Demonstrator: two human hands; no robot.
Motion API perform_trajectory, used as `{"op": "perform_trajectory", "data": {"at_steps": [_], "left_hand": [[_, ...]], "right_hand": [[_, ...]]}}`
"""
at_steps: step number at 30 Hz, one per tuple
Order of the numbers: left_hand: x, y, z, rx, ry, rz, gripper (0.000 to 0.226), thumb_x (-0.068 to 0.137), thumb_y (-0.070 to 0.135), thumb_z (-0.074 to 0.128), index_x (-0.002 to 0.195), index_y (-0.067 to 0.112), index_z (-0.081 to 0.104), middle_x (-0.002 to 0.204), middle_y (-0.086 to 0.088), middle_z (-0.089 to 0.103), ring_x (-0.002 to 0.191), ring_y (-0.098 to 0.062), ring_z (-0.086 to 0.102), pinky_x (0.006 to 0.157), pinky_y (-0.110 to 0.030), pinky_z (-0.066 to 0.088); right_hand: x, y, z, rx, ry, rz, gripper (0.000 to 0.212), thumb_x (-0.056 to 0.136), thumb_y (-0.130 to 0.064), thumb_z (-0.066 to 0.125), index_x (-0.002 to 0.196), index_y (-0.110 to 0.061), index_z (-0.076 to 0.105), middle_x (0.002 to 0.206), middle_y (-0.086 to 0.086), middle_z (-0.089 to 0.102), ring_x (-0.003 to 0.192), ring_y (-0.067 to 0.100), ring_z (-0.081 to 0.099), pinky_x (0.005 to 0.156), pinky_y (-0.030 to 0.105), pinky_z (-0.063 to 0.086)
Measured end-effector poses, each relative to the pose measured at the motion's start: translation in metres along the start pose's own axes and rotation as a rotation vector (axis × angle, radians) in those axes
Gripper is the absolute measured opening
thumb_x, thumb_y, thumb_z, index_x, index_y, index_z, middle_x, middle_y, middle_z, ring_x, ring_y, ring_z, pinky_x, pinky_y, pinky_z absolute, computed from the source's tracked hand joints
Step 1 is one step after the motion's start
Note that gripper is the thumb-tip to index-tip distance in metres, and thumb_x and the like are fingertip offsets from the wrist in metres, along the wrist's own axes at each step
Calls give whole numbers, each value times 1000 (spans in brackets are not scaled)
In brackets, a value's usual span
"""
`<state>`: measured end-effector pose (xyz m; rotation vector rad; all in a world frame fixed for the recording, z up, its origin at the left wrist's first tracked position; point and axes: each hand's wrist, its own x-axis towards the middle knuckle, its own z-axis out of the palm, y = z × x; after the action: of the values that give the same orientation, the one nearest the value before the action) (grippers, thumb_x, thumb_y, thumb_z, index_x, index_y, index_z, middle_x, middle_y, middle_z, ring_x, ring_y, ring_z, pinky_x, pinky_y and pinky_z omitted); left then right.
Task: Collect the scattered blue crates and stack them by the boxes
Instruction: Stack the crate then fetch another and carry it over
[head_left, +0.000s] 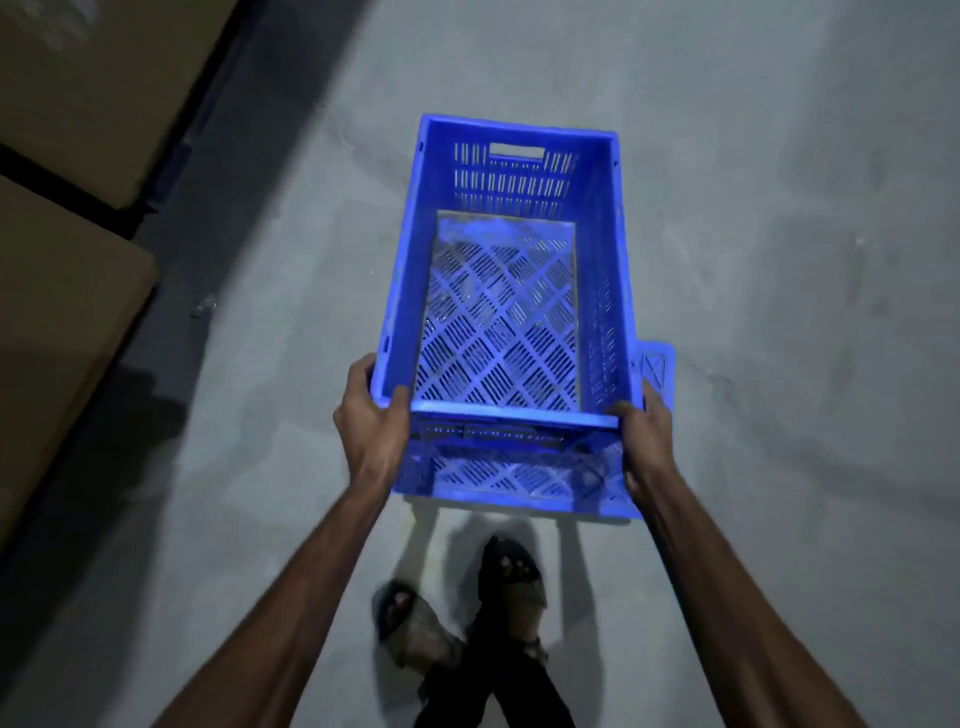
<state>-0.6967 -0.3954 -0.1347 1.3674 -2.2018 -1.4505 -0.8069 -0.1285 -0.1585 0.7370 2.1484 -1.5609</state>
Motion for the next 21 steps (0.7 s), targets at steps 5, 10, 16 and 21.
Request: {"op": "perform_trajectory", "data": {"at_steps": [5, 10, 16, 21], "left_hand": [[-73, -34, -13, -20, 2, -6, 50, 81, 18, 57, 131, 20, 58, 110, 2, 69, 91, -13, 61, 78, -24, 44], [-98, -57, -12, 84, -26, -22, 45, 95, 22, 58, 138, 24, 48, 117, 2, 65, 92, -19, 58, 75, -27, 40], [-103, -71, -9, 221, -96, -79, 44, 101, 25, 60, 141, 25, 41, 113, -10, 68, 86, -33, 62, 71, -33, 40], [-63, -45, -4, 259, -45, 48, 55, 101, 27, 60, 150, 13, 39, 149, -14, 54, 132, -36, 55, 107, -42, 43]], "right_hand": [[-45, 61, -34, -61, 23, 8, 62, 74, -10, 54, 136, -13, 63, 129, 10, 69, 111, 22, 65, 96, 37, 52], [-58, 96, -42, -145, -16, 0, 58, 95, -9, 58, 152, -15, 48, 149, 9, 56, 137, 27, 53, 116, 47, 42], [-52, 114, -42, -260, -21, 56, 68, 86, -50, 56, 146, -17, 54, 141, 9, 63, 131, 31, 58, 111, 53, 45], [-67, 74, -31, -266, 101, -56, 59, 87, -42, 57, 141, -17, 56, 133, 2, 66, 121, 20, 61, 104, 35, 45]]}}
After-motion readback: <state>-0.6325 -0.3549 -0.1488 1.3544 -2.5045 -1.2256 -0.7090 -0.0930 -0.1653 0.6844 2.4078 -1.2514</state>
